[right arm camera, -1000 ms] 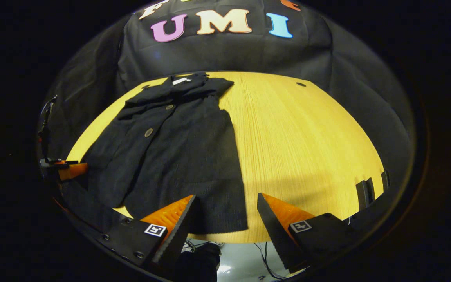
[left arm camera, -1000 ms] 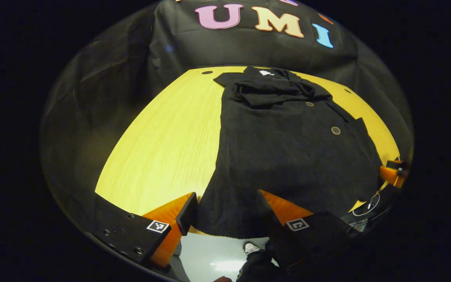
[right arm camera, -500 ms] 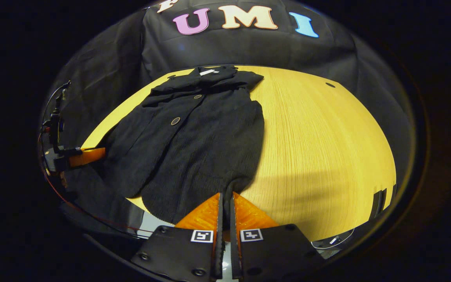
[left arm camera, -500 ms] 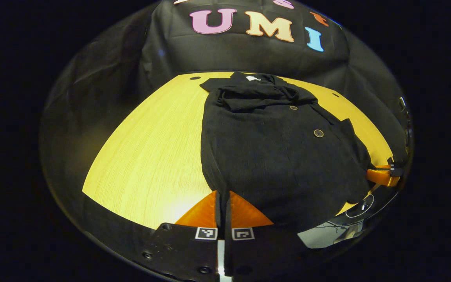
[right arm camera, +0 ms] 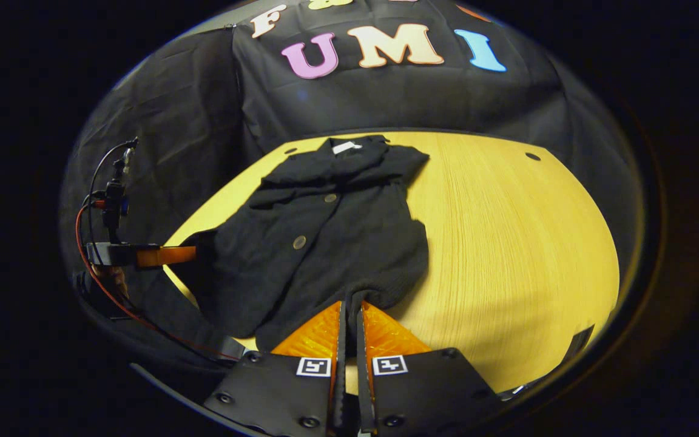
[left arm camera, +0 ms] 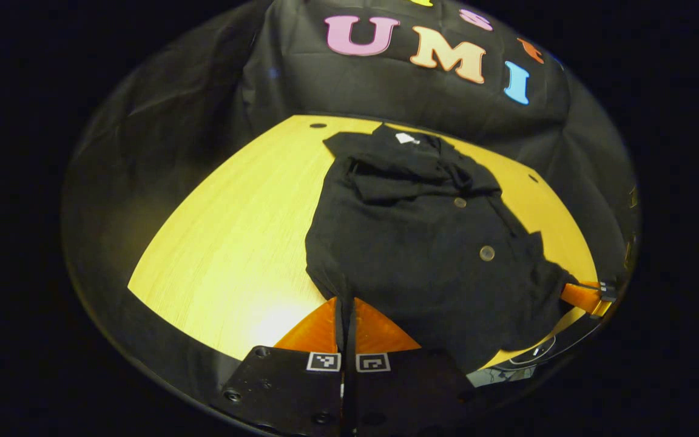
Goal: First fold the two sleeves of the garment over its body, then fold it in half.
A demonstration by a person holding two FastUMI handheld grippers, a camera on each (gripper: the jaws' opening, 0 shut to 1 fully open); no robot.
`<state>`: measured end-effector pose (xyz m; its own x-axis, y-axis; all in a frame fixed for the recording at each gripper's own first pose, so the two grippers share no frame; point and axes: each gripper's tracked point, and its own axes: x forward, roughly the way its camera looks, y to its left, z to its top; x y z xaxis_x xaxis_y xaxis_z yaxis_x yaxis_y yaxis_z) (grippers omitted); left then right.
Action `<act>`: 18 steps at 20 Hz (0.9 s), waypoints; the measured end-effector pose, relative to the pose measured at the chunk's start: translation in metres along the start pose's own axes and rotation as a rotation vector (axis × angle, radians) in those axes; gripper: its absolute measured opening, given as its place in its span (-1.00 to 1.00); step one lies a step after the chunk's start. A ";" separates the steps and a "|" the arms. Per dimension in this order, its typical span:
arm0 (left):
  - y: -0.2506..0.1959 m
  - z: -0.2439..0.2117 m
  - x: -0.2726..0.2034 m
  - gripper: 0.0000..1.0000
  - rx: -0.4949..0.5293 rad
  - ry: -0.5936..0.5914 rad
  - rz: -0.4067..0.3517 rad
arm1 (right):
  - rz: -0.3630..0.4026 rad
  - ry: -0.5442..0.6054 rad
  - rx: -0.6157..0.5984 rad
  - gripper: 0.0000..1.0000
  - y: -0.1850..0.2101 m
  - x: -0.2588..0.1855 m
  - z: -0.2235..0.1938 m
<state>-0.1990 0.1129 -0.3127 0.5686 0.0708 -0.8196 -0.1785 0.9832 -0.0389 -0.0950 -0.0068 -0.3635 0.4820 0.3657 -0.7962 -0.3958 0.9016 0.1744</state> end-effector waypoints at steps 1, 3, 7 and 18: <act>-0.004 0.012 0.000 -1.00 -0.003 -0.021 -0.011 | 0.004 -0.017 -0.006 -0.78 0.000 0.000 0.011; -0.011 0.032 -0.001 -1.00 -0.011 -0.049 -0.031 | 0.022 -0.043 -0.003 -0.78 0.004 0.000 0.033; -0.011 0.075 0.008 -1.00 -0.019 -0.096 -0.064 | 0.022 -0.103 -0.005 -0.79 0.009 0.003 0.080; -0.006 0.182 0.057 -1.00 0.052 -0.180 -0.101 | -0.029 -0.251 0.000 -0.79 0.006 0.028 0.209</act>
<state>-0.0192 0.1415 -0.2556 0.7166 -0.0038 -0.6975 -0.0747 0.9938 -0.0822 0.0795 0.0573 -0.2642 0.6721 0.3858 -0.6320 -0.3791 0.9125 0.1538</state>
